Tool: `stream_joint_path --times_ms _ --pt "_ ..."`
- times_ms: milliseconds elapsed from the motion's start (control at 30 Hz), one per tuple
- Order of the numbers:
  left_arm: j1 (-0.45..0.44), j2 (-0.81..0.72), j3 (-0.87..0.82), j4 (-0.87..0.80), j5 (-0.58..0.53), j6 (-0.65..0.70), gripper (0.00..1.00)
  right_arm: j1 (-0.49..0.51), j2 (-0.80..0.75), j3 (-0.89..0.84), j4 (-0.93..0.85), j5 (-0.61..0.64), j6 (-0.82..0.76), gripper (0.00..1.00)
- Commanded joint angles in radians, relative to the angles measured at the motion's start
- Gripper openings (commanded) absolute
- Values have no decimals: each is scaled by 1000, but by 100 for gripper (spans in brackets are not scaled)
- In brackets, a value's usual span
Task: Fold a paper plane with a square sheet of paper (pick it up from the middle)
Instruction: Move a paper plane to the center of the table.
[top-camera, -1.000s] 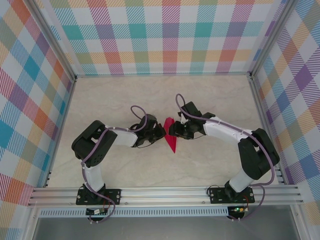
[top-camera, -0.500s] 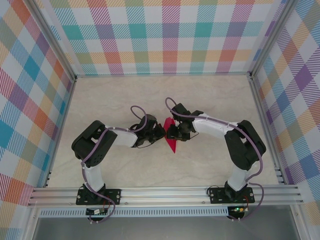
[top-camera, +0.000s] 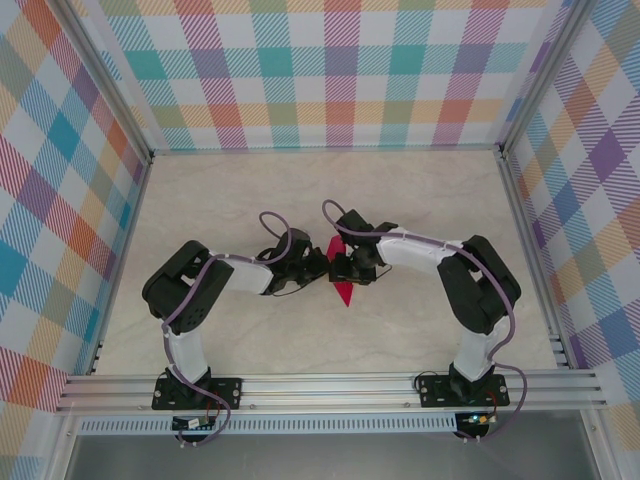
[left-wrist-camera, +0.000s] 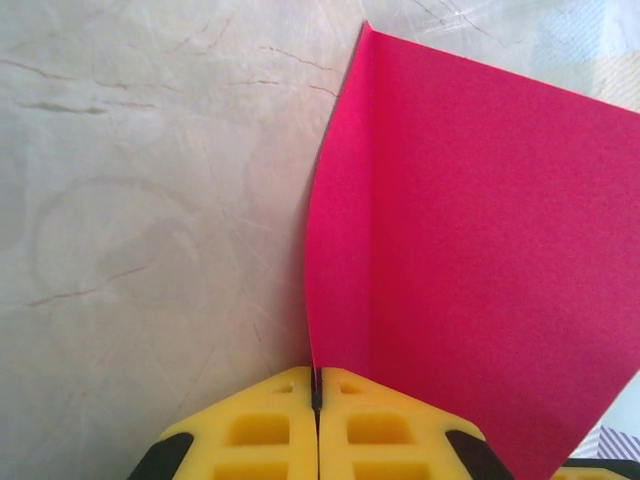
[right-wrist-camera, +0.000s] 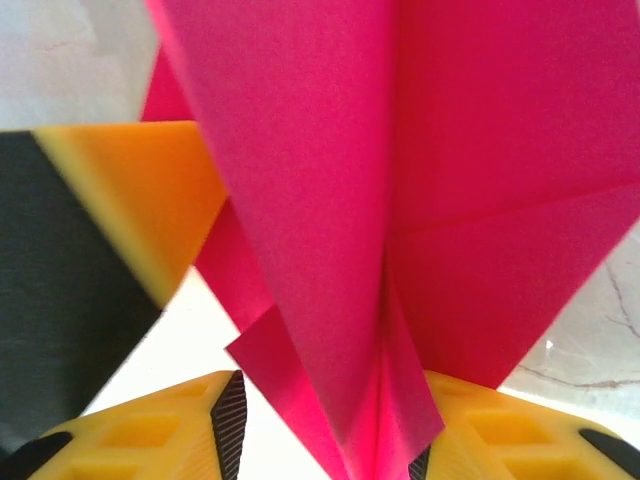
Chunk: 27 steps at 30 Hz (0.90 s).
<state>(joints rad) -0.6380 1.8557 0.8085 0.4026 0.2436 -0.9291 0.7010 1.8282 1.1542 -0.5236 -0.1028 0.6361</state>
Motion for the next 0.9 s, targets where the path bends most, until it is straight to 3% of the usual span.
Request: stream_joint_path --times_ms 0,267,867 --pt "17 -36 -21 32 24 -10 8 6 30 26 -19 25 -15 44" --pt "39 -70 -40 33 46 -17 14 7 42 41 -30 63 2 39" --pt "61 -148 -52 -68 33 32 17 8 26 73 -25 120 20 41"
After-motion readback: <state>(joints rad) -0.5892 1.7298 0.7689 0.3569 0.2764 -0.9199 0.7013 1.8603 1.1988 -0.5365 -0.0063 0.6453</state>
